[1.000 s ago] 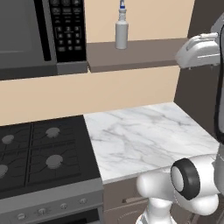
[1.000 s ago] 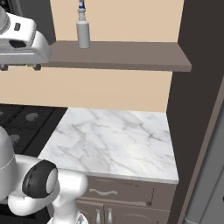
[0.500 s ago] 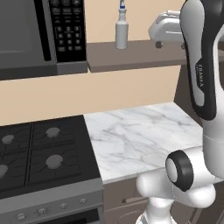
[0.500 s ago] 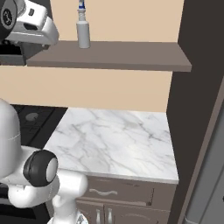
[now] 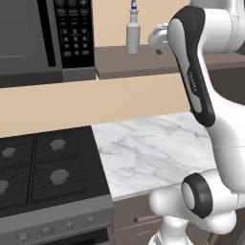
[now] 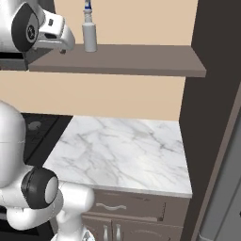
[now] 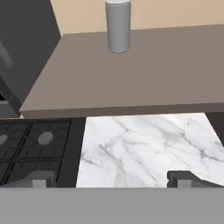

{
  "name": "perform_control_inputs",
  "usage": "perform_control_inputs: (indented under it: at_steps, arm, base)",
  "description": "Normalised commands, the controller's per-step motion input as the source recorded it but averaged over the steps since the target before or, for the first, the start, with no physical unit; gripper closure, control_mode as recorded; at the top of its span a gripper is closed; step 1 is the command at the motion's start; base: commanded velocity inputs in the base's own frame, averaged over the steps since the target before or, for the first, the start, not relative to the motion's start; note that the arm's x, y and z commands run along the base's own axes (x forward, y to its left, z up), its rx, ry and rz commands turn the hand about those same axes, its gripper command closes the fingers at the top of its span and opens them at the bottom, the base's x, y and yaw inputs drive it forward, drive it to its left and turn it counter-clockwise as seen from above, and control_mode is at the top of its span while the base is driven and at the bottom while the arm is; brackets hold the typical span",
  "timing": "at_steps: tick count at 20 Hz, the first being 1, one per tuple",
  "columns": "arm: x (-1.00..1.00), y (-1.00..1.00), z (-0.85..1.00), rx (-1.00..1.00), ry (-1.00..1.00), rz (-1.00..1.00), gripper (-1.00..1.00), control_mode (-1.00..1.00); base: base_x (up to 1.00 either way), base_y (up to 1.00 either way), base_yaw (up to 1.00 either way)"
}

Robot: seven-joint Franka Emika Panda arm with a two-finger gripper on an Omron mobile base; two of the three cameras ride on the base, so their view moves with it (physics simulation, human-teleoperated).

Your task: Move the cutting board and knife to the sink. Then move spray from the shelves to the counter.

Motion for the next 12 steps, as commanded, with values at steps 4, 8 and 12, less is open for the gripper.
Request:
perform_control_inputs:
  at_steps: [4, 8, 12]
  arm:
    - [0.85, 0.0, 0.12, 0.0, -0.09, 0.0, -1.0, -1.0]
    - [0.72, 0.0, 0.02, 0.0, -0.13, 0.0, -1.0, -1.0]
    - [0.44, 0.0, 0.27, 0.0, -0.12, 0.0, -1.0, -1.0]
  base:
    - [0.0, 0.0, 0.0]
    - [0.0, 0.0, 0.0]
    - [0.0, 0.0, 0.0]
